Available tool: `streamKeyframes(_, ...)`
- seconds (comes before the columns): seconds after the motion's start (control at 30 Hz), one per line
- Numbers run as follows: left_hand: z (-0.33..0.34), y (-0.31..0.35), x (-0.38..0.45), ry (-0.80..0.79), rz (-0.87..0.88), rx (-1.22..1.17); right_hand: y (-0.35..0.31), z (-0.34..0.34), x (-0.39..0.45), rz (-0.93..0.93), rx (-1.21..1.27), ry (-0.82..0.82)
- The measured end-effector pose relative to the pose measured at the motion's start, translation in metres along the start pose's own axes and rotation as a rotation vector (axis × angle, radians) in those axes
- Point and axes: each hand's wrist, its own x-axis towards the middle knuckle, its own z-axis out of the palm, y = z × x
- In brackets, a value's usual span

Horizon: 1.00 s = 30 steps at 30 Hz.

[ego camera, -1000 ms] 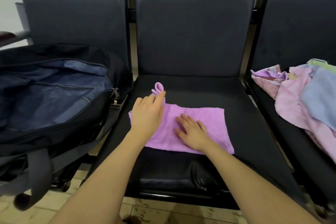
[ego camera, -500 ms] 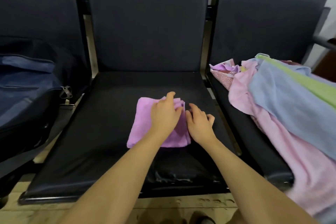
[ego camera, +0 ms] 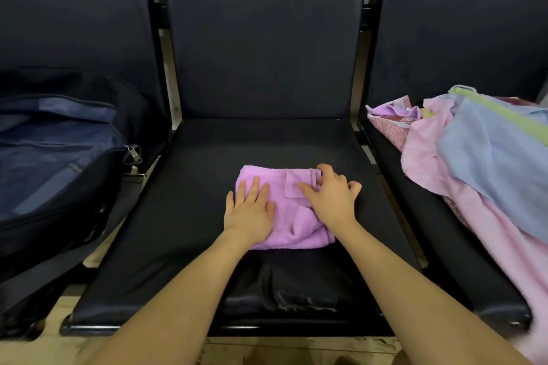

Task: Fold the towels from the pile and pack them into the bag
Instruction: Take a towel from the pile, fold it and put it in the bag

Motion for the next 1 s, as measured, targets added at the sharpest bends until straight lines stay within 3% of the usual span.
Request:
streamKeyframes(0.13,-0.002,-0.013,0.006,0.039,-0.019,0.024,-0.008,0.013,0.004,-0.089,-0.033,-0.081)
streamKeyframes(0.27,-0.003,-0.021,0.011,0.062,0.000,0.043,-0.012,0.017,0.006,-0.178,0.268,-0.043)
streamKeyframes(0.47,-0.001,-0.020,0.015,0.101,0.022,0.028,-0.019,0.022,0.010,-0.156,0.099,0.300)
streamKeyframes(0.53,0.000,-0.021,0.014,0.104,0.026,0.022,-0.016,0.025,0.008,-0.376,0.108,0.234)
streamKeyframes(0.6,0.001,-0.021,0.014,0.109,0.030,0.019,-0.014,0.024,0.005,-0.569,0.065,0.017)
streamKeyframes(0.7,0.002,-0.022,0.015,0.109,0.029,0.043,0.000,0.027,0.009,-0.673,-0.228,-0.159)
streamKeyframes(0.8,0.003,-0.022,0.017,0.098,0.021,0.038,0.011,0.025,0.015,-0.491,-0.478,-0.135)
streamKeyframes(1.0,0.003,-0.023,0.024,0.137,0.008,0.013,0.000,0.015,0.013,-0.221,-0.383,-0.119)
